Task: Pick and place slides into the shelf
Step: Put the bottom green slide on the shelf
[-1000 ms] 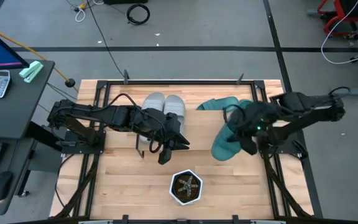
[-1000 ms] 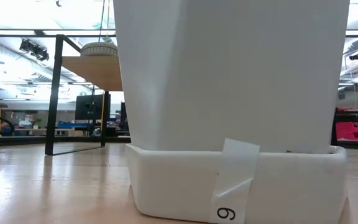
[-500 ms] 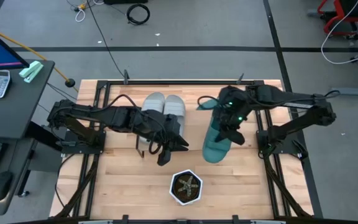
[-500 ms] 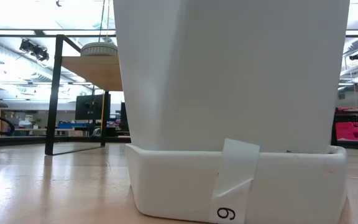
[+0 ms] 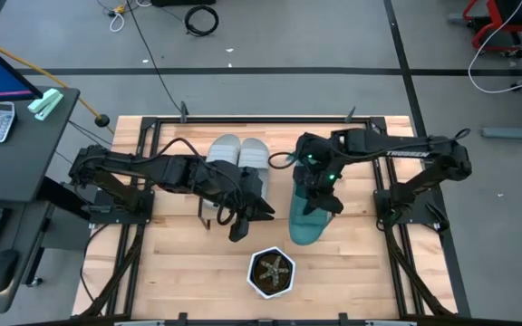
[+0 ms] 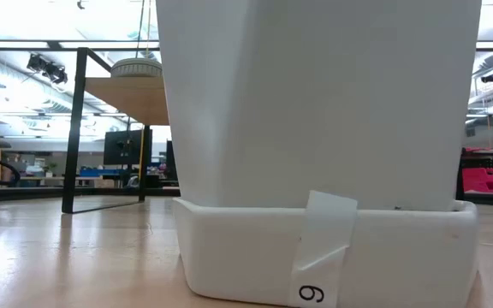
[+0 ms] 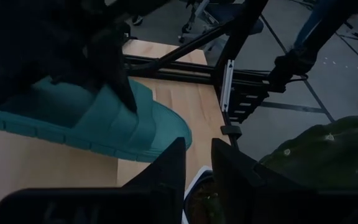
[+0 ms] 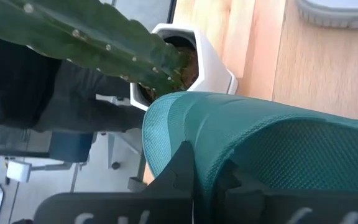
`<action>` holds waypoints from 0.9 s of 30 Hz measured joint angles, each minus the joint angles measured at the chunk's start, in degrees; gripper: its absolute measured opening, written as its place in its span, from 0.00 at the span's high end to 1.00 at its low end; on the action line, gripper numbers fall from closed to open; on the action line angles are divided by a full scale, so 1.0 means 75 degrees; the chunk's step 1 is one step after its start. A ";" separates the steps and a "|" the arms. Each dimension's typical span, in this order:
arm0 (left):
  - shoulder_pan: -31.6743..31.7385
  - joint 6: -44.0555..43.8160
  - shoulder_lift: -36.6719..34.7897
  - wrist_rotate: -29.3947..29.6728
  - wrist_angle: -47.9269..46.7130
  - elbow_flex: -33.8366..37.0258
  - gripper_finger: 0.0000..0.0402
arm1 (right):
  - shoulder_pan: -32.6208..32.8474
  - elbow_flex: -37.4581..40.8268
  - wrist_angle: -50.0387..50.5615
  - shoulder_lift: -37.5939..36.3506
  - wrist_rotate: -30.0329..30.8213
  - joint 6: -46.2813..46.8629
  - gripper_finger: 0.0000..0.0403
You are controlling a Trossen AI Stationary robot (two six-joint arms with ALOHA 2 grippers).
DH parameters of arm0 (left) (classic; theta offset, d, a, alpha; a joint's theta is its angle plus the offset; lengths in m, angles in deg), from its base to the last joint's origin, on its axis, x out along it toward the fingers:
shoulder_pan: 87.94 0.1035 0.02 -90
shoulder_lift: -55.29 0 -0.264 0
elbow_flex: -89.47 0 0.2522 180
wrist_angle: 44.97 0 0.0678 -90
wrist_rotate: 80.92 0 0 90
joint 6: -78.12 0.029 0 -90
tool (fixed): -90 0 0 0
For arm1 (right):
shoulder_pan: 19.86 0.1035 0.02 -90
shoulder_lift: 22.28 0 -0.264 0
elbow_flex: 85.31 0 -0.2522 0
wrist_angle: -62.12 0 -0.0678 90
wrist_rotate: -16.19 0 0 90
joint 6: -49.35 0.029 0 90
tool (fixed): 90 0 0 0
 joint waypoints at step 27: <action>0.0001 -0.0003 0.0000 0.0006 -0.0052 0.0000 0.80 | -0.0321 0.0745 0.0448 0.0295 -0.0314 -0.0386 0.98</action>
